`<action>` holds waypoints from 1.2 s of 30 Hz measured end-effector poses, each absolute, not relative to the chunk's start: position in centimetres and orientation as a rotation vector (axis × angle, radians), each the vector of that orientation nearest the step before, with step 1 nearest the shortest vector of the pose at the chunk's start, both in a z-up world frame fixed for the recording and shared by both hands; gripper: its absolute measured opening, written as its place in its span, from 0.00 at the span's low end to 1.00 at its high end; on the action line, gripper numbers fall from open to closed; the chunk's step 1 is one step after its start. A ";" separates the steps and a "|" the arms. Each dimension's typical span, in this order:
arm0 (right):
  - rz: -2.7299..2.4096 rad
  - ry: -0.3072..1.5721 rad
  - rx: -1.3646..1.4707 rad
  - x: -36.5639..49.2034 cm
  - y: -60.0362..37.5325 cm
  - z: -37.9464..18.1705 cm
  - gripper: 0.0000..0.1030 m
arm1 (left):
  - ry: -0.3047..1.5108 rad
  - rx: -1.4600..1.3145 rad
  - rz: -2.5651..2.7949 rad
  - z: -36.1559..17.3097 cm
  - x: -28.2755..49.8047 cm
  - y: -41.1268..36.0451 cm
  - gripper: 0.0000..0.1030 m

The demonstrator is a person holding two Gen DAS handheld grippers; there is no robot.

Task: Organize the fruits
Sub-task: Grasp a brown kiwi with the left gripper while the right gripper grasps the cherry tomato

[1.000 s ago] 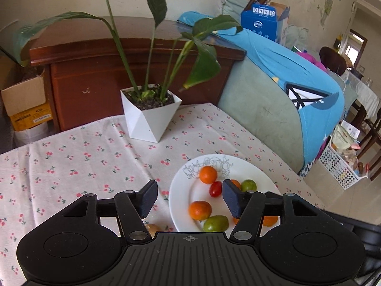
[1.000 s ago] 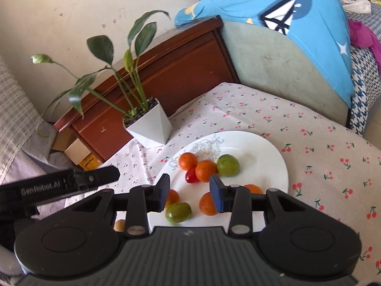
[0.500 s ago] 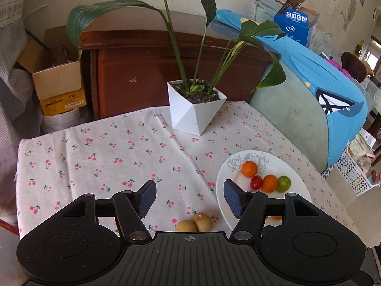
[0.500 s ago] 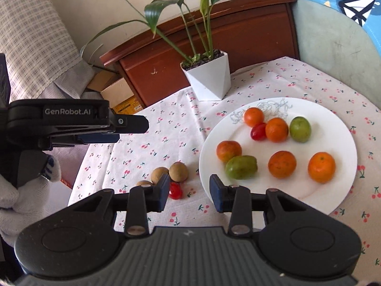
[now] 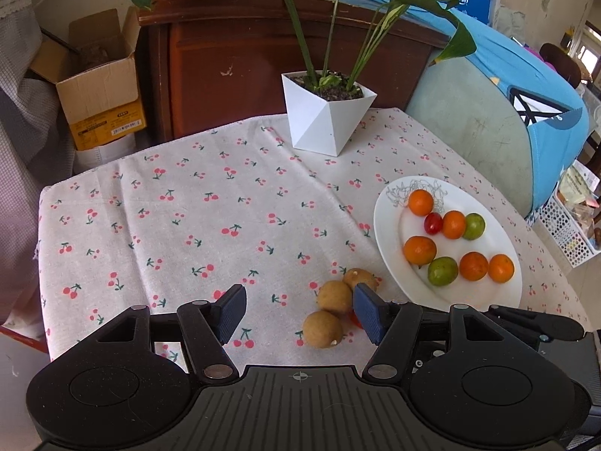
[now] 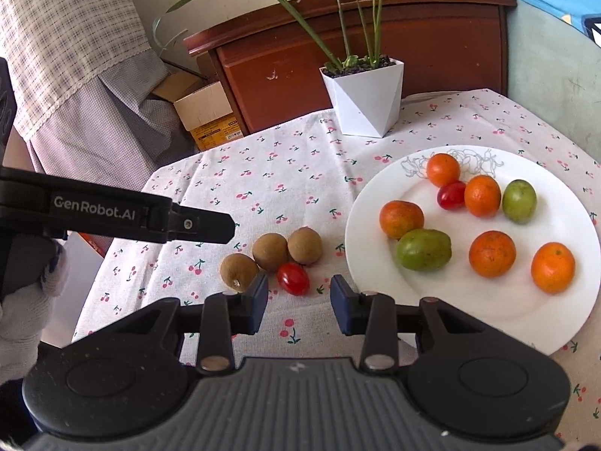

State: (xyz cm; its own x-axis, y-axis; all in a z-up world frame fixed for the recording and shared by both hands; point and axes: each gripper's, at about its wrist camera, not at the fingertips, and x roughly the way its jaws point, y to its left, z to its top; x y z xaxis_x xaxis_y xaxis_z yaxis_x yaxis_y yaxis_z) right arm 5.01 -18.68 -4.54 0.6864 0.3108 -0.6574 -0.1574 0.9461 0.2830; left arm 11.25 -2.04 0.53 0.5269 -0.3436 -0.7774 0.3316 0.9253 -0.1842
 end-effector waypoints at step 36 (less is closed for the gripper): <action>0.250 0.714 0.240 5.3 -20.2 -3.4 0.19 | 0.893 0.152 -0.541 -0.9 9.1 -3.0 0.76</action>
State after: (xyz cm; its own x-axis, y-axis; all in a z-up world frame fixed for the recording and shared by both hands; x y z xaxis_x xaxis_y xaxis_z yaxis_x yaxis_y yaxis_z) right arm 5.34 -20.17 -3.42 0.7286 0.3054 -0.6131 -0.1430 0.9432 0.2999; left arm 9.14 -3.03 -0.90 0.5038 -0.3840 -0.7738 0.5076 0.8564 -0.0945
